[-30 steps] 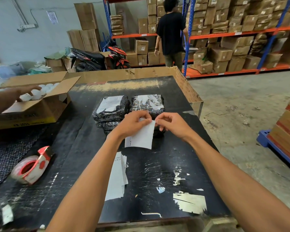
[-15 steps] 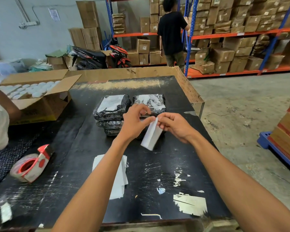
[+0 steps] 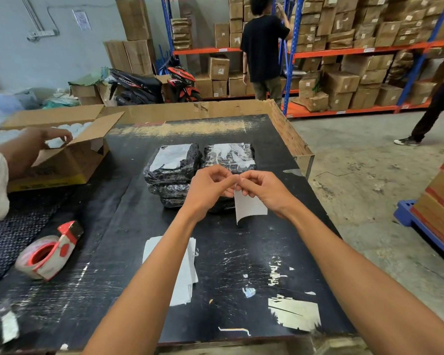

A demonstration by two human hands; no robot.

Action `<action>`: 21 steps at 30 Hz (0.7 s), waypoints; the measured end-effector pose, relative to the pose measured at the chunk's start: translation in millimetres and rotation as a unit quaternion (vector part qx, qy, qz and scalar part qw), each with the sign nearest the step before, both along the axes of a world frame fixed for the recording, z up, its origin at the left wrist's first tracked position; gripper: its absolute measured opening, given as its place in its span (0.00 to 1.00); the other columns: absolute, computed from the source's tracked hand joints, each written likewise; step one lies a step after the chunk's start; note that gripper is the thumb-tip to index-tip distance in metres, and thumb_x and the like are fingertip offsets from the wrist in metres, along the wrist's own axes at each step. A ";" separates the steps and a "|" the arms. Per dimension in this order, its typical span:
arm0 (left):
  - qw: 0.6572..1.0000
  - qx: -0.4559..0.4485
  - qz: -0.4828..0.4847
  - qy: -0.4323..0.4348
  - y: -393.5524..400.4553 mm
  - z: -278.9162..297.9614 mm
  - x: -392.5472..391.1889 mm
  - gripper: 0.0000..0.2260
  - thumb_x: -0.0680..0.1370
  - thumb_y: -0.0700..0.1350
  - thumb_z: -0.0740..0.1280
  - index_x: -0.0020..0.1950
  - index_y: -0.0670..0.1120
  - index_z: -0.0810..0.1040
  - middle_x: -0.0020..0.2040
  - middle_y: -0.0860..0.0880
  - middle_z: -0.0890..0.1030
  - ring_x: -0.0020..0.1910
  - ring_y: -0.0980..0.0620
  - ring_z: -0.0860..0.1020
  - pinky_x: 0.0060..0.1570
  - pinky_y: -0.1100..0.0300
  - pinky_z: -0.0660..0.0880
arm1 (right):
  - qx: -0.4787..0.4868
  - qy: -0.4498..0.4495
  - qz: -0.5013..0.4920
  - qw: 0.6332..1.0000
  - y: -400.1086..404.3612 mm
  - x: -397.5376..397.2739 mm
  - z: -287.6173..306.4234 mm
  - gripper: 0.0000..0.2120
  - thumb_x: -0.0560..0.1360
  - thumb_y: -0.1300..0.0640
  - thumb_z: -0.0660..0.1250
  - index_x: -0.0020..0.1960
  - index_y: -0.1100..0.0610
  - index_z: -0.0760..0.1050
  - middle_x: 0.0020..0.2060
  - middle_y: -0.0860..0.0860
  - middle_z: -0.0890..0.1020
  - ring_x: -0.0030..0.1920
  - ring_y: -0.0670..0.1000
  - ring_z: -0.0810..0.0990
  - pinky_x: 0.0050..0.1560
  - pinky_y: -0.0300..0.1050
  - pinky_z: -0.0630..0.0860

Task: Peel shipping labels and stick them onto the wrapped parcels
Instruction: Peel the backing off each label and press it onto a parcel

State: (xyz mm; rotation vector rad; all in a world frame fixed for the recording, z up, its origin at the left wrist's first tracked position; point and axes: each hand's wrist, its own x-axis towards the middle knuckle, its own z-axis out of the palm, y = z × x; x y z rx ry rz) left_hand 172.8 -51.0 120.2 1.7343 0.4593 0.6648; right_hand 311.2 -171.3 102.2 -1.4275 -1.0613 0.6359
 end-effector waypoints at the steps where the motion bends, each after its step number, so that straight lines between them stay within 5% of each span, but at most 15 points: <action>1: 1.000 -0.003 -0.002 0.001 0.3 0.0 -0.5 0.14 0.71 0.49 0.77 0.47 0.40 0.82 0.40 0.39 0.86 0.39 0.42 0.86 0.46 0.48 0.84 | 0.000 -0.005 0.000 1.000 0.0 -0.4 0.5 0.10 0.82 0.58 0.67 0.51 0.66 0.81 0.37 0.47 0.84 0.36 0.43 0.76 0.38 0.35 0.72; 7: 1.000 -0.022 0.002 0.000 3.3 -2.8 0.8 0.04 0.73 0.40 0.74 0.45 0.41 0.83 0.39 0.40 0.86 0.39 0.44 0.86 0.42 0.53 0.83 | -0.008 -0.007 -0.005 1.000 0.7 -1.1 2.1 0.07 0.81 0.61 0.67 0.49 0.63 0.81 0.37 0.47 0.85 0.36 0.43 0.77 0.38 0.35 0.72; 11: 0.998 -0.059 0.003 -0.019 1.3 -1.0 1.6 0.06 0.74 0.33 0.73 0.50 0.38 0.81 0.37 0.40 0.86 0.35 0.46 0.86 0.37 0.61 0.81 | -0.015 0.001 -0.026 1.000 5.8 -2.6 1.9 0.07 0.80 0.62 0.65 0.45 0.57 0.80 0.34 0.46 0.84 0.35 0.42 0.78 0.37 0.35 0.73; 17: 0.989 -0.144 0.004 -0.046 2.9 3.4 1.8 0.05 0.75 0.30 0.71 0.48 0.38 0.82 0.42 0.38 0.85 0.37 0.46 0.84 0.40 0.57 0.83 | 0.005 0.244 -0.092 0.965 13.4 -5.0 -13.0 0.08 0.80 0.61 0.60 0.49 0.58 0.79 0.39 0.51 0.86 0.39 0.47 0.83 0.39 0.39 0.79; 21: 0.988 -0.149 -0.011 -0.038 1.3 0.6 1.4 0.07 0.76 0.28 0.69 0.49 0.38 0.82 0.41 0.41 0.85 0.37 0.45 0.84 0.42 0.56 0.84 | 0.004 0.291 -0.148 0.945 17.1 -8.1 -20.5 0.05 0.80 0.64 0.60 0.47 0.58 0.72 0.35 0.53 0.80 0.35 0.49 0.76 0.32 0.39 0.73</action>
